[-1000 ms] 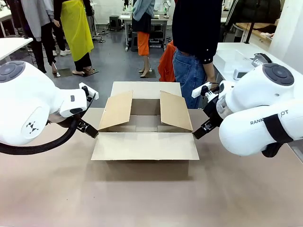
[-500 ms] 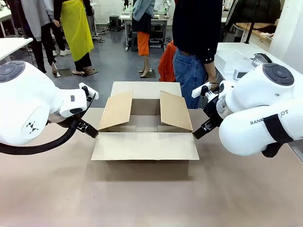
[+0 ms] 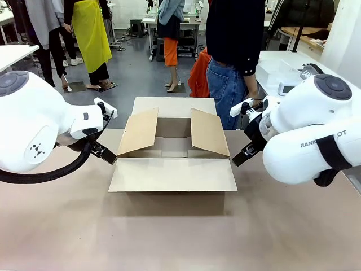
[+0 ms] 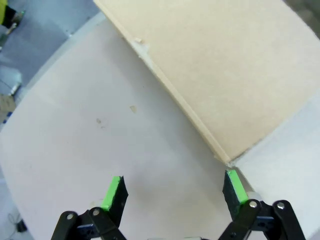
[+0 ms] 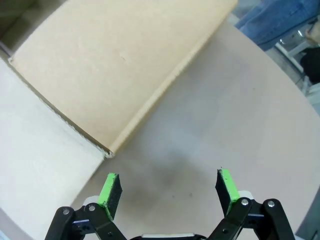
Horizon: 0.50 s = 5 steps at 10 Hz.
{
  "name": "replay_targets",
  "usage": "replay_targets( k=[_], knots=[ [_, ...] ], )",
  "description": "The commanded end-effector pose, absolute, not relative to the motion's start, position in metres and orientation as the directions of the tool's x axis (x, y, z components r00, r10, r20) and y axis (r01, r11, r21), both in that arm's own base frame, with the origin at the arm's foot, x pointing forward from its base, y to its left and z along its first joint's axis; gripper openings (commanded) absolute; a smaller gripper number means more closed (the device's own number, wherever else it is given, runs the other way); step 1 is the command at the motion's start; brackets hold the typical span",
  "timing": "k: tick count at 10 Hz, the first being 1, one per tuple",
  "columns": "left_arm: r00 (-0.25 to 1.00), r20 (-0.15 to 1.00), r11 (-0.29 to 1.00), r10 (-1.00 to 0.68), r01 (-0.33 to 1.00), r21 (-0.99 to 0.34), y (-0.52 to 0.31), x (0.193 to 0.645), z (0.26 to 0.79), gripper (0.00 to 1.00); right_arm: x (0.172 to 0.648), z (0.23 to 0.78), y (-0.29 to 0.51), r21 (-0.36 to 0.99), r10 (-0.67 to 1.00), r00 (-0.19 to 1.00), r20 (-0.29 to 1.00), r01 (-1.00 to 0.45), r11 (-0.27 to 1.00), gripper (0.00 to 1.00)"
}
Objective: Pack the gift set into the box.
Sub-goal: Place both hands on the side flaps of the Package Box and spread them outward.
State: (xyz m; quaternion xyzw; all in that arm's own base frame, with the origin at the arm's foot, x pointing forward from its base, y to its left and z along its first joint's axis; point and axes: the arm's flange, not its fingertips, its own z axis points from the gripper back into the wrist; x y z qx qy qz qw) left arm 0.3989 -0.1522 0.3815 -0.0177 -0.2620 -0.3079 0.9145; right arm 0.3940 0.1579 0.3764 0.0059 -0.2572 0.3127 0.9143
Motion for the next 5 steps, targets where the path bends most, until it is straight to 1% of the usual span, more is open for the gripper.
replay_targets(
  k=[1,2,3,4,5],
  knots=[
    [0.660,0.509,0.792,-0.553,0.606,0.076,-0.114,0.360,0.423,1.00,0.367,0.421,0.130,-0.164,0.566,0.698,0.439,-0.557,0.814,1.00],
    [0.651,0.549,0.795,-0.525,0.604,0.044,-0.095,0.342,0.442,1.00,0.352,0.443,0.108,-0.176,0.540,0.675,0.502,-0.532,0.828,1.00],
    [0.645,0.601,0.807,-0.472,0.591,0.000,-0.072,0.325,0.458,1.00,0.338,0.461,0.082,-0.133,0.487,0.668,0.563,-0.508,0.851,1.00],
    [0.655,0.624,0.822,-0.426,0.568,-0.035,-0.045,0.315,0.466,1.00,0.328,0.475,0.052,-0.006,0.382,0.692,0.613,-0.479,0.878,1.00],
    [0.700,0.632,0.847,-0.332,0.516,-0.126,-0.008,0.315,0.466,1.00,0.322,0.489,0.010,0.205,0.117,0.770,0.627,-0.309,0.929,1.00]
  ],
)
